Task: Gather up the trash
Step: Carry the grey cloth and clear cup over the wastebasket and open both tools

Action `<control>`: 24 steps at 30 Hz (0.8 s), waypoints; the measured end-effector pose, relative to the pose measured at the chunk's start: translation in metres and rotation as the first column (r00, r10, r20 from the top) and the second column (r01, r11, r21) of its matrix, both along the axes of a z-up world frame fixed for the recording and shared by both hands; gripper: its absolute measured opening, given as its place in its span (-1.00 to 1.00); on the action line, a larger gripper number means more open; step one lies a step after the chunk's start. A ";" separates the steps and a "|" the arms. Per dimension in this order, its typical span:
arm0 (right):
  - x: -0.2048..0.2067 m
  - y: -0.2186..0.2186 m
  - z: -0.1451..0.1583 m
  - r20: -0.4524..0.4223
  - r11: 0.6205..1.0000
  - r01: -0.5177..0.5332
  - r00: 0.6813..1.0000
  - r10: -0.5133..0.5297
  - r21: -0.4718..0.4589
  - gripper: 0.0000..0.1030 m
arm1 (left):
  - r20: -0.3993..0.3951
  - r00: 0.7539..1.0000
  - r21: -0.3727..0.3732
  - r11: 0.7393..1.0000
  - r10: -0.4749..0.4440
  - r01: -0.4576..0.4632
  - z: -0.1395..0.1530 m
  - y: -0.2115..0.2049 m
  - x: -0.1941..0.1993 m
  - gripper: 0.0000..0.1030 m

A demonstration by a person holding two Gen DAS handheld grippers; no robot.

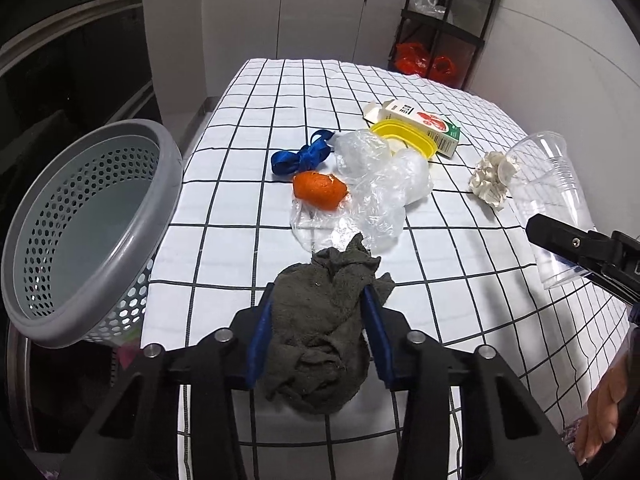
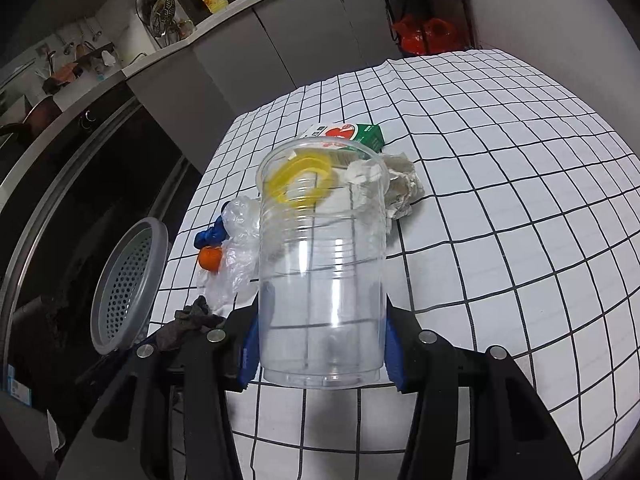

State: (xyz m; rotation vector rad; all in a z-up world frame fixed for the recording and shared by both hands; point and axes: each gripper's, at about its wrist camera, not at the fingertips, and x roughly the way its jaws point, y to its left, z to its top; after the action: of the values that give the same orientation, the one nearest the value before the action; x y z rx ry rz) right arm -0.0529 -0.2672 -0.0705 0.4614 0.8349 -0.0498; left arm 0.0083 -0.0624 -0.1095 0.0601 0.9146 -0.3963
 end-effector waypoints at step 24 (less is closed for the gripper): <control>0.041 0.081 0.054 0.115 0.975 -0.223 0.968 0.222 0.000 -0.07 | 0.222 0.963 -0.005 0.988 0.153 -0.155 0.096 0.111 0.019 -0.31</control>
State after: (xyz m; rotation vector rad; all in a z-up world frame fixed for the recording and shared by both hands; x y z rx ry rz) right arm -0.0117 -0.1867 -0.0160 0.3761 0.7698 0.1884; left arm 0.0277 0.0488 -0.0132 0.0430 0.6950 -0.2335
